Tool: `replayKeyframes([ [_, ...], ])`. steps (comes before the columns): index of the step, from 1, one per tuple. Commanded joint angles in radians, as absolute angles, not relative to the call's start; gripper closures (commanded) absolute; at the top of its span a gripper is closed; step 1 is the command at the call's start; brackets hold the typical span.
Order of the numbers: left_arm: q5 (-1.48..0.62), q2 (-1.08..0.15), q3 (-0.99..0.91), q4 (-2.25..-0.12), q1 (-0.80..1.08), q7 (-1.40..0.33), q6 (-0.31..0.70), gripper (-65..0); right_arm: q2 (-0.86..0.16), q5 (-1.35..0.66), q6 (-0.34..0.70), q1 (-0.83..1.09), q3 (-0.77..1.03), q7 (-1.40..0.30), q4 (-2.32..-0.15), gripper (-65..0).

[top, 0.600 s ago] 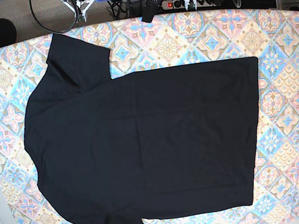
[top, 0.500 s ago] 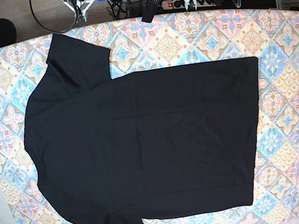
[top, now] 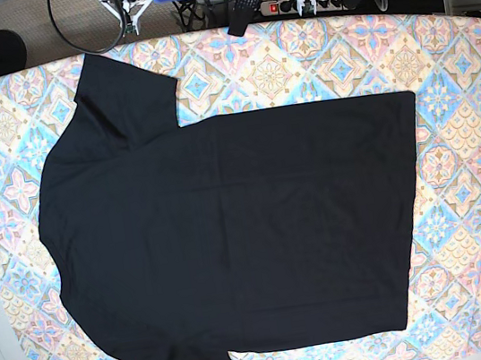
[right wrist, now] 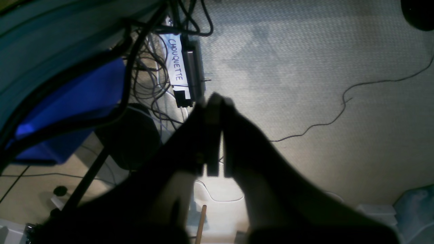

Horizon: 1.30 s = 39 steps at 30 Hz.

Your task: Fold the T-shirt properly

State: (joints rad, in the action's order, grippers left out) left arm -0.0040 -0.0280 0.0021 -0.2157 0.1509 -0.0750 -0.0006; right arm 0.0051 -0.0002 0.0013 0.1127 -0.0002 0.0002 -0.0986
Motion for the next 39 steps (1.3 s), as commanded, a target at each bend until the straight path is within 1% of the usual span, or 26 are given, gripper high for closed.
replayKeyframes([
  [1,-0.007,-0.030,0.001,-0.234,0.173,-0.076,-0.004,-1.1,0.002,0.001,-0.002,0.122,0.001,0.001,-0.099,-0.2],
  [5,0.002,-0.038,0.004,-0.332,0.251,-0.076,-0.004,-1.1,-0.001,0.001,-0.002,0.131,0.001,0.005,-0.099,-0.2],
  [10,0.002,-0.070,0.005,-0.389,0.331,-0.076,-0.004,-1.1,-0.005,0.001,-0.002,0.220,-0.004,0.007,-0.128,0.0],
  [14,-0.005,-0.105,0.005,-0.397,0.371,-0.076,-0.002,-1.1,-0.051,0.001,-0.002,0.334,0.001,0.001,-0.298,0.0],
  [17,-0.007,-0.120,0.005,-0.473,0.429,-0.076,-0.002,-1.1,-0.073,0.001,-0.002,0.423,0.001,-0.001,-0.424,0.0],
  [26,-0.007,-0.177,0.005,-0.851,0.682,-0.077,-0.002,-1.1,-0.081,-0.001,-0.002,0.665,0.004,0.002,-0.719,0.0],
  [29,-0.008,-0.197,0.005,-0.986,0.773,-0.077,-0.002,-1.1,-0.120,-0.001,-0.002,0.742,0.044,0.004,-0.858,0.0],
  [33,-0.027,-0.203,-0.001,-1.191,0.891,-0.077,-0.002,-1.1,-0.127,-0.001,-0.002,0.865,0.148,0.004,-1.072,0.0],
  [39,-0.168,-0.297,0.005,-1.538,1.056,-0.085,-0.002,-1.1,-0.128,-0.002,-0.002,1.015,0.205,-0.004,-1.409,0.0],
])
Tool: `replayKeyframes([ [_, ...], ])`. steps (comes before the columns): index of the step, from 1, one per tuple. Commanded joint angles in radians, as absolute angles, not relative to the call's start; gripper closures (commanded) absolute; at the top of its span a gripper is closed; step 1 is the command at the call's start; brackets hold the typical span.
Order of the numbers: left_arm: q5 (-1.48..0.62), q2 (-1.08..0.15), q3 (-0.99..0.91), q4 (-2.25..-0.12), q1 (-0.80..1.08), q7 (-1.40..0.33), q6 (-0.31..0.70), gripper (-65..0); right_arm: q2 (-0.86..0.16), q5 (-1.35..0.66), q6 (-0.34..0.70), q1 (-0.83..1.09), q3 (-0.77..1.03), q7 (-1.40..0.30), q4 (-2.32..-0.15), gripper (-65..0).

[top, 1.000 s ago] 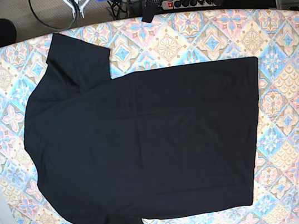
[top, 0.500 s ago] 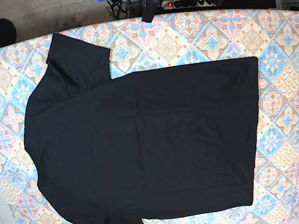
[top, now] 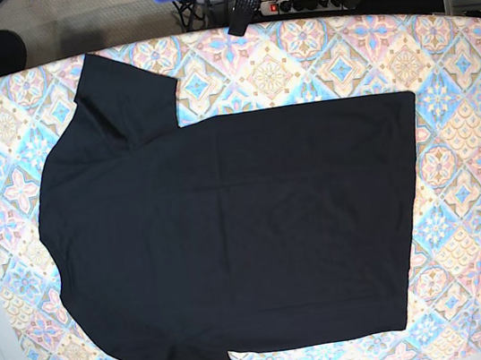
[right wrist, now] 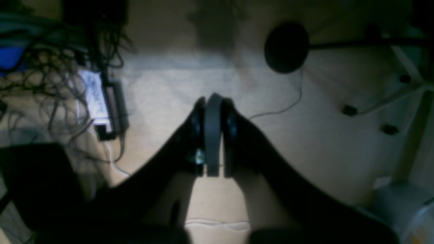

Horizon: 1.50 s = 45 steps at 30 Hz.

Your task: Fold the T-shirt properly

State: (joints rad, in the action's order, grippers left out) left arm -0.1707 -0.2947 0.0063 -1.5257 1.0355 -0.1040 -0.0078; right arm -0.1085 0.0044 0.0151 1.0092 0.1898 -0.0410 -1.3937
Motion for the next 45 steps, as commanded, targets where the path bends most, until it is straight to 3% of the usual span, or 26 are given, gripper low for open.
replayKeyframes([
  [1,-0.194,-0.315,0.005,-1.598,1.081,-0.094,-0.002,-1.1,-0.128,-0.002,-0.002,1.029,0.219,-0.019,-1.458,0.0],
  [7,-0.397,-0.389,-0.053,-1.899,1.115,-0.269,-0.002,-1.1,-0.128,-0.002,-0.002,1.036,0.245,-0.188,-1.725,0.0],
  [12,-0.568,-0.390,-0.148,-1.980,1.032,-0.386,-0.002,-2.6,-0.128,-0.002,-0.002,1.032,0.237,-0.277,-1.848,0.0],
  [16,-0.700,-0.389,-0.216,-1.983,0.928,-0.507,-0.002,-10.8,-0.125,-0.073,-0.002,0.972,0.225,-0.323,-1.877,0.0],
  [20,-0.842,-0.386,-0.269,-1.977,0.817,-0.611,-0.002,-20.0,-0.128,-0.318,-0.002,0.912,0.223,-0.380,-1.877,0.0],
  [27,-1.004,-0.323,-0.360,-1.868,0.656,-0.644,-0.002,-23.2,-0.205,-0.668,-0.002,0.831,0.223,-0.453,-1.871,0.0],
  [36,-1.144,-0.315,-0.360,-1.598,0.478,-0.720,-0.002,-23.3,-0.208,-0.696,-0.002,0.806,0.226,-0.515,-1.874,0.0],
  [45,-1.155,-0.311,-0.355,-1.419,0.355,-0.725,-0.002,-23.3,-0.208,-0.696,-0.002,0.806,0.223,-0.515,-1.873,0.0],
])
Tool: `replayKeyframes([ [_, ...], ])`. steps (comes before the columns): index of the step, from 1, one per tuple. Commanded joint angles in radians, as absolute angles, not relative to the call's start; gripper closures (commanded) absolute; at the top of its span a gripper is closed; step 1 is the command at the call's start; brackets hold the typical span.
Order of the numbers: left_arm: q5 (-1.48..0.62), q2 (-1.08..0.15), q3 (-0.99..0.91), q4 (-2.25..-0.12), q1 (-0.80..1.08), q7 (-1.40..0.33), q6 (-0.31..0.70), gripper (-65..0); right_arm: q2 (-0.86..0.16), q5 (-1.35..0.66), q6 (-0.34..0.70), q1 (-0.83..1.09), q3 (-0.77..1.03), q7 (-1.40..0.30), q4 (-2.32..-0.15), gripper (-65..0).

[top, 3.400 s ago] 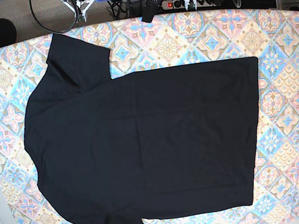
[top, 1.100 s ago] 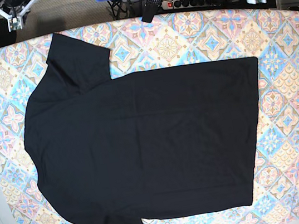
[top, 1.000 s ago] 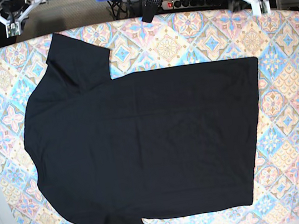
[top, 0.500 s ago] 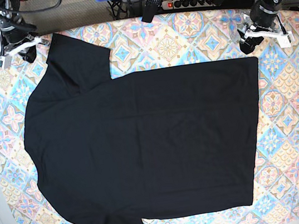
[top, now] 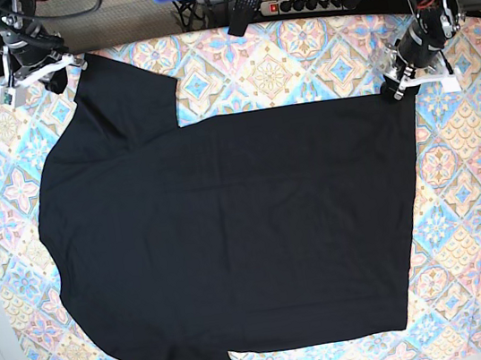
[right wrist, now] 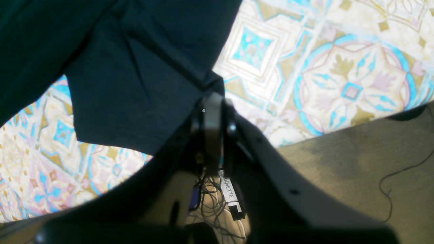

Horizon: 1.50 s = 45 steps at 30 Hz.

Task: Fold the T-shirt properly
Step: 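Lower both grippers onto the black T-shirt's shoulder corners and grasp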

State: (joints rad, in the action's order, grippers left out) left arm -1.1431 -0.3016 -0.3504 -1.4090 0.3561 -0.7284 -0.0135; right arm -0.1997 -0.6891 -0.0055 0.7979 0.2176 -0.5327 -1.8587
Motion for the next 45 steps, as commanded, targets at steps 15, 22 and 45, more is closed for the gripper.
replayKeyframes([
  [15,-1.145,-0.260,-0.352,-1.297,0.229,-0.748,-0.001,-14.3,-0.208,-0.697,-0.002,0.806,0.223,-0.516,-1.870,-3.7],
  [22,-1.147,-0.263,-0.354,-1.297,0.239,-0.768,0.031,0.0,-0.208,-0.696,-0.002,0.733,0.228,-0.518,-1.862,-23.7],
  [45,-1.148,-0.262,-0.354,-1.297,0.266,-0.768,0.031,0.0,-0.199,-0.700,-0.002,0.642,0.143,-0.641,-1.593,-30.0],
])
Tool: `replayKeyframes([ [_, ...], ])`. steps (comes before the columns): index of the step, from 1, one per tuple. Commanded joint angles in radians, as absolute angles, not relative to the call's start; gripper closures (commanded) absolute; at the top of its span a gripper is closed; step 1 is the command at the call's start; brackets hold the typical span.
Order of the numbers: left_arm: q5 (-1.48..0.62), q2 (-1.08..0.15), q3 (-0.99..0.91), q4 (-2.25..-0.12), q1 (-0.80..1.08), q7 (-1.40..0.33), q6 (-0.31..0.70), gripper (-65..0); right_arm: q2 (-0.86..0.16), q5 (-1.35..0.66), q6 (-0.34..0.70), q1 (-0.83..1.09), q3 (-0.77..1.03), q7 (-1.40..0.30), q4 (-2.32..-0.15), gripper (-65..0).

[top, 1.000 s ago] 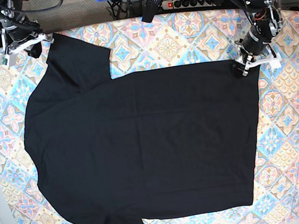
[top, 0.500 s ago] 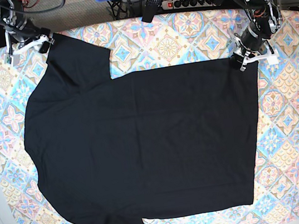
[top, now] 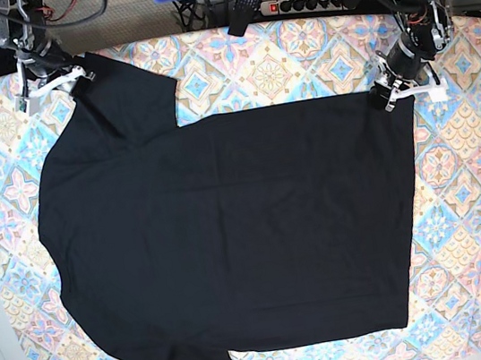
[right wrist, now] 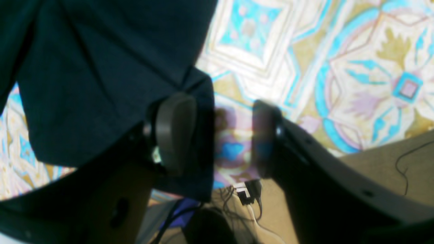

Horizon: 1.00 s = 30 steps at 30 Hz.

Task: Fold the T-shirt properly
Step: 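Lower both grippers onto the black T-shirt's shoulder corners and grasp, then lift the shoulders with both grippers and pull the shirt toward the robot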

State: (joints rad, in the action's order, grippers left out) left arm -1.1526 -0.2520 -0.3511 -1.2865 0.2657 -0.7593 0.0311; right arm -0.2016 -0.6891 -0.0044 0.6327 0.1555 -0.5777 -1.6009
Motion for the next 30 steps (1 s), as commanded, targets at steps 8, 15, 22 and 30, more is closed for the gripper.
replayKeyframes([
  [8,-1.148,-0.262,-0.354,-1.297,0.266,-0.768,0.031,0.0,-0.199,-0.700,-0.002,0.642,0.047,-0.639,-1.593,-30.0],
  [15,-1.148,-0.262,-0.355,-1.297,0.268,-0.768,0.031,0.0,-0.199,-0.700,-0.002,0.642,-0.013,-0.638,-1.595,-29.6],
  [22,-1.148,-0.263,-0.355,-1.297,0.277,-0.768,0.031,0.0,-0.197,-0.700,-0.002,0.642,-0.010,-0.638,-1.603,-23.0],
  [30,-1.147,-0.266,-0.354,-1.297,0.300,-0.768,0.031,0.0,-0.200,-0.700,-0.002,0.644,-0.004,-0.644,-1.603,0.0],
])
